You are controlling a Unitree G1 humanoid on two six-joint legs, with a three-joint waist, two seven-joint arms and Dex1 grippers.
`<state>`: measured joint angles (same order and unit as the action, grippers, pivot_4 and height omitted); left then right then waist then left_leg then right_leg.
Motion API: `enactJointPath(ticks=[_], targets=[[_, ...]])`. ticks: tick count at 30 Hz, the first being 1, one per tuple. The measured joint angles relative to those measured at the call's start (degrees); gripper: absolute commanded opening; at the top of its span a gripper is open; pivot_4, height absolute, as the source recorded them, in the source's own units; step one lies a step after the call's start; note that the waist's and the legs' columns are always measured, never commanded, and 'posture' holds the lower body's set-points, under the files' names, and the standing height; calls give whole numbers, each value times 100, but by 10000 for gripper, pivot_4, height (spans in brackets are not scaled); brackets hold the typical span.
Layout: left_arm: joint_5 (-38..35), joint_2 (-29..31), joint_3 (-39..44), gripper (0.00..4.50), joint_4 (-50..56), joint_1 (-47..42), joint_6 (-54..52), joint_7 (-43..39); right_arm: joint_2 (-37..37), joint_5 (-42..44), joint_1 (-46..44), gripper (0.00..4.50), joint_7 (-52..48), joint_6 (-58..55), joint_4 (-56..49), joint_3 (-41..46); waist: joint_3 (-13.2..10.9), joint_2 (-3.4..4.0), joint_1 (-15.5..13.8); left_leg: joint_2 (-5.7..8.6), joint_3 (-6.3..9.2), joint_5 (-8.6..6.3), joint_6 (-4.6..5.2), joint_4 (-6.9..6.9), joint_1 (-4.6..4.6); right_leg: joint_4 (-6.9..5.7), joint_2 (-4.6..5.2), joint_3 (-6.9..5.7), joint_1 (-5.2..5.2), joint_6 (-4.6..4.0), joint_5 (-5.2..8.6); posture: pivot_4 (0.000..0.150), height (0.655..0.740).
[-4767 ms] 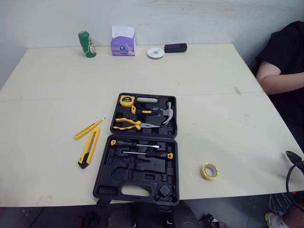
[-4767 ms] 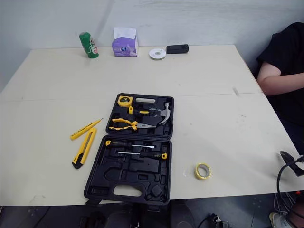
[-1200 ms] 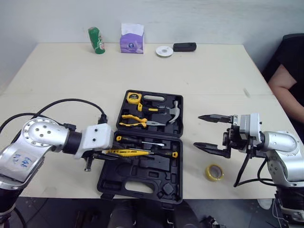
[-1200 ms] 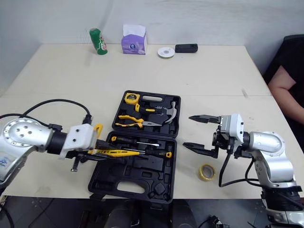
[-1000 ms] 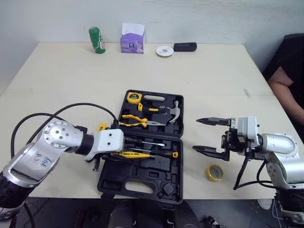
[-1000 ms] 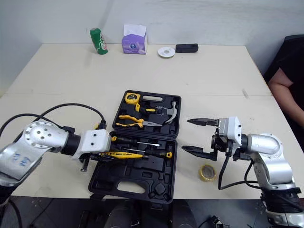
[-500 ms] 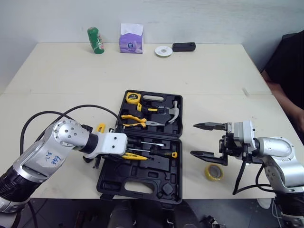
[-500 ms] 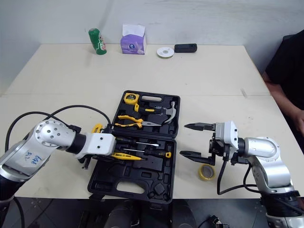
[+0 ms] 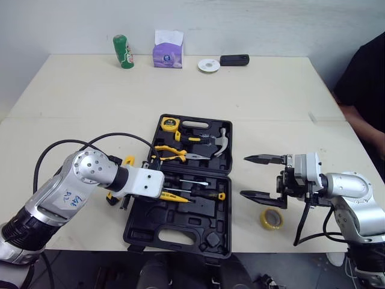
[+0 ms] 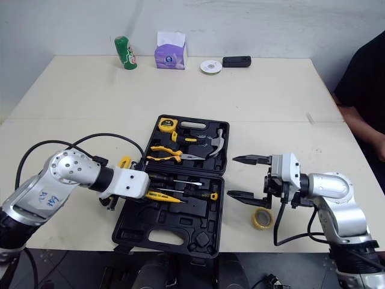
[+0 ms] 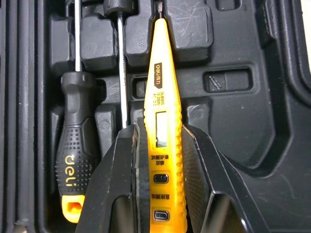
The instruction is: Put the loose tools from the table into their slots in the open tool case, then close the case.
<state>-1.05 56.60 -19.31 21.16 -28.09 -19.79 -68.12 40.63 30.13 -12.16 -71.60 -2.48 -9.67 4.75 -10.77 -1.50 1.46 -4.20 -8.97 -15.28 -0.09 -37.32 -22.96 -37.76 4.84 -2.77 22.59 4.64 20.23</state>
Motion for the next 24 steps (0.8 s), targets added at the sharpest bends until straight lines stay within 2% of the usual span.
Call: enactJointPath(ticks=[3,5,11,14,21,24], targets=[[12,-85,24,5681,-143,0,110,-18,-2,-40,1,45000,3,0,0,-4,0,0,-1,0,0,0,0,-1,0,0,0,0,0,0,0,1500,7400],[13,-168,35,15877,-171,-1,111,-27,-2,-58,3,45000,2,0,0,-4,0,0,-1,0,-1,0,0,-2,0,-1,0,1,0,1,0,1500,7400],[-103,-364,223,39642,-341,-59,179,-73,-3,-70,-2,45000,-30,-1,0,-4,0,0,-5,-1,-1,-1,1,-4,-1,0,-1,0,0,1,0,1500,7400],[-360,-451,267,39642,-352,-55,382,-263,-1,-67,-51,45000,-81,-10,1,-4,0,0,11,-9,-1,0,0,-8,-1,-2,-11,2,1,1,0,1500,7400],[-834,-331,953,39642,-612,152,902,-525,76,-37,-198,45000,-260,-125,1,-4,0,0,8,-18,0,1,-5,-11,0,-6,-20,4,1,-1,0,1500,7400],[-1234,-524,1250,39642,-665,272,948,-509,76,-38,-199,45000,-285,-131,3,-4,0,0,5,-18,0,0,-4,-13,-2,-5,-18,4,1,-1,0,1500,7400]])
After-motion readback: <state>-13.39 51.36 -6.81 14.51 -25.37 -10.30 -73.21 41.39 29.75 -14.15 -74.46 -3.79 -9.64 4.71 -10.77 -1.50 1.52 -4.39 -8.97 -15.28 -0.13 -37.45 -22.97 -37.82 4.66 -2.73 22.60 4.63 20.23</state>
